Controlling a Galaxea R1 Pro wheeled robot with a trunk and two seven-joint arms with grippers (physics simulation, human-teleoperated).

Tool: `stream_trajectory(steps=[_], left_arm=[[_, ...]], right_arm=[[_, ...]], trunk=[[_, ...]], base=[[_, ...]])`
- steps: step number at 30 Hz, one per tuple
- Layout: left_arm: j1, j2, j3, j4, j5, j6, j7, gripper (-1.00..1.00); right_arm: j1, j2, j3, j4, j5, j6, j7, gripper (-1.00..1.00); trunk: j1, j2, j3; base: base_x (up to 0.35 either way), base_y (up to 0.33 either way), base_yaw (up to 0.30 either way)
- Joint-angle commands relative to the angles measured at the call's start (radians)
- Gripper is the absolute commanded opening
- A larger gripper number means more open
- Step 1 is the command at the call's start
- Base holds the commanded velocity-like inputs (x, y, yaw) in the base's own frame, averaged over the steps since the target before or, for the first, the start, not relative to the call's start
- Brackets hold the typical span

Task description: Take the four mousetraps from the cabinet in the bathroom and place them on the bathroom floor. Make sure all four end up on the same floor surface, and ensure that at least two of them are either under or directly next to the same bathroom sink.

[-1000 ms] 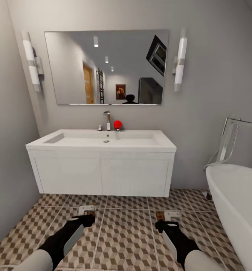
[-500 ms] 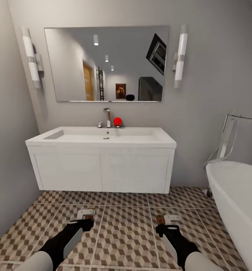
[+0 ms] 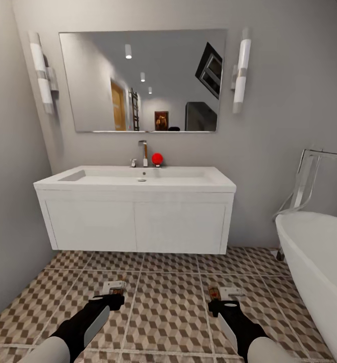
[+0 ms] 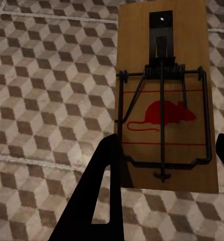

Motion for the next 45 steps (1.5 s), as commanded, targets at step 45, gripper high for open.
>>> stream_trajectory(steps=[45], left_arm=[[-0.001,0.006,-0.007,0.004,0.011,0.004,0.017,-1.00]], right_arm=[[0.000,-0.003,0.003,-0.004,-0.007,0.002,-0.014,-1.00]], trunk=[[0.074,-0.120,-0.163]], base=[[0.000,0.000,0.000]])
